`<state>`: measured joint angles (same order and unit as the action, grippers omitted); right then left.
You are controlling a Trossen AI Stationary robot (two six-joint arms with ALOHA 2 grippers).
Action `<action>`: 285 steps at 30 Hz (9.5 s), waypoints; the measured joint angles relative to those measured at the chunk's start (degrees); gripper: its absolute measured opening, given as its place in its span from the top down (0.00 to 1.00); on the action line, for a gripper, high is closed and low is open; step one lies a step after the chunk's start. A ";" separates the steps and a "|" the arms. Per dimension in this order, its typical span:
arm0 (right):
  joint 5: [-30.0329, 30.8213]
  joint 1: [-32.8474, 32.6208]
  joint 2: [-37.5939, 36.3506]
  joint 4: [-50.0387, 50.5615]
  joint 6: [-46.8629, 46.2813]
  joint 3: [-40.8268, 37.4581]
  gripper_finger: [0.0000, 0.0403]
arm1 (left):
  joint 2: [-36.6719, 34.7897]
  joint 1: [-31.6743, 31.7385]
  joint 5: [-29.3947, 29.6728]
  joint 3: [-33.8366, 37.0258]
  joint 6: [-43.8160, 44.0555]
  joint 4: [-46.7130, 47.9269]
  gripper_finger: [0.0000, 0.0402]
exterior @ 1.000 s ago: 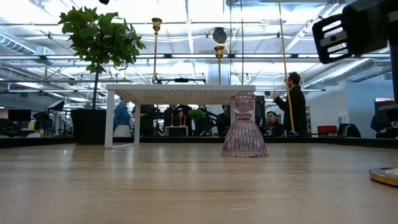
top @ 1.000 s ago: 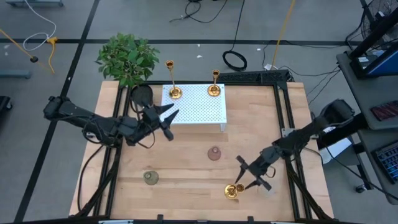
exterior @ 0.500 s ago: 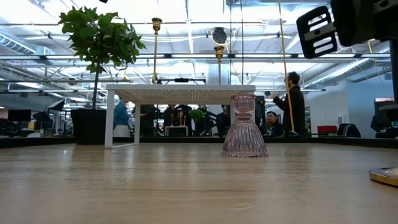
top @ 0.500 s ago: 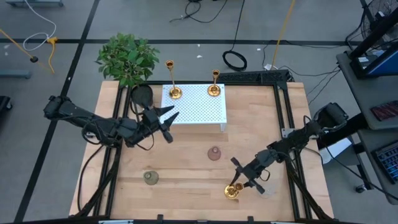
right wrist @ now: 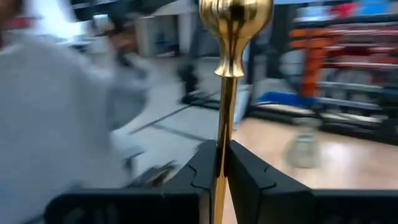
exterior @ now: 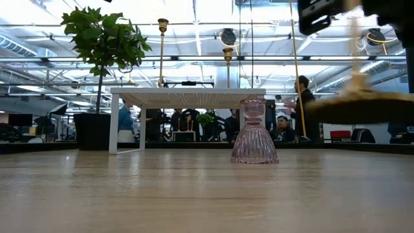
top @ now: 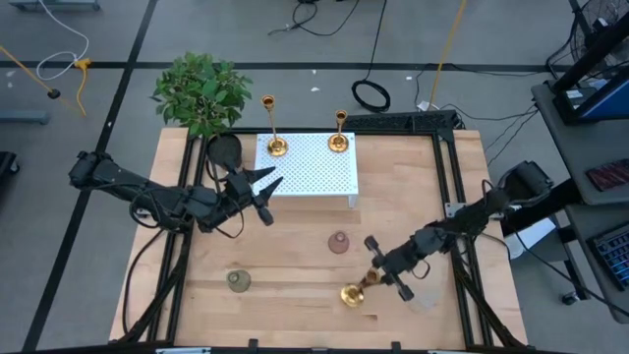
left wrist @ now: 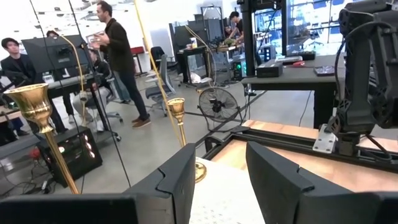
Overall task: Pick & Place candle stick holders
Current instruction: Put the gold candle holder on the shelf, then put the pink candle holder on the shelf
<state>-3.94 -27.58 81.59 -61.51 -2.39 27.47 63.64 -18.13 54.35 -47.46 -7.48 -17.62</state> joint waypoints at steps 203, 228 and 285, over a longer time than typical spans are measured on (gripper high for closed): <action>11.26 16.00 14.97 1.58 -8.98 -2.15 0.34 | -2.16 -17.96 3.59 4.98 22.16 29.95 0.63; 14.19 17.66 20.67 1.33 -9.12 1.09 0.68 | -2.14 -16.44 2.03 4.98 19.42 30.00 0.63; 6.68 44.18 -2.15 29.68 -1.86 14.16 0.57 | -2.14 -16.44 2.10 4.98 17.89 27.55 0.63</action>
<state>2.74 16.60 79.44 -31.83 -4.25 41.63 61.49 -34.57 56.45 -42.48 10.41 9.93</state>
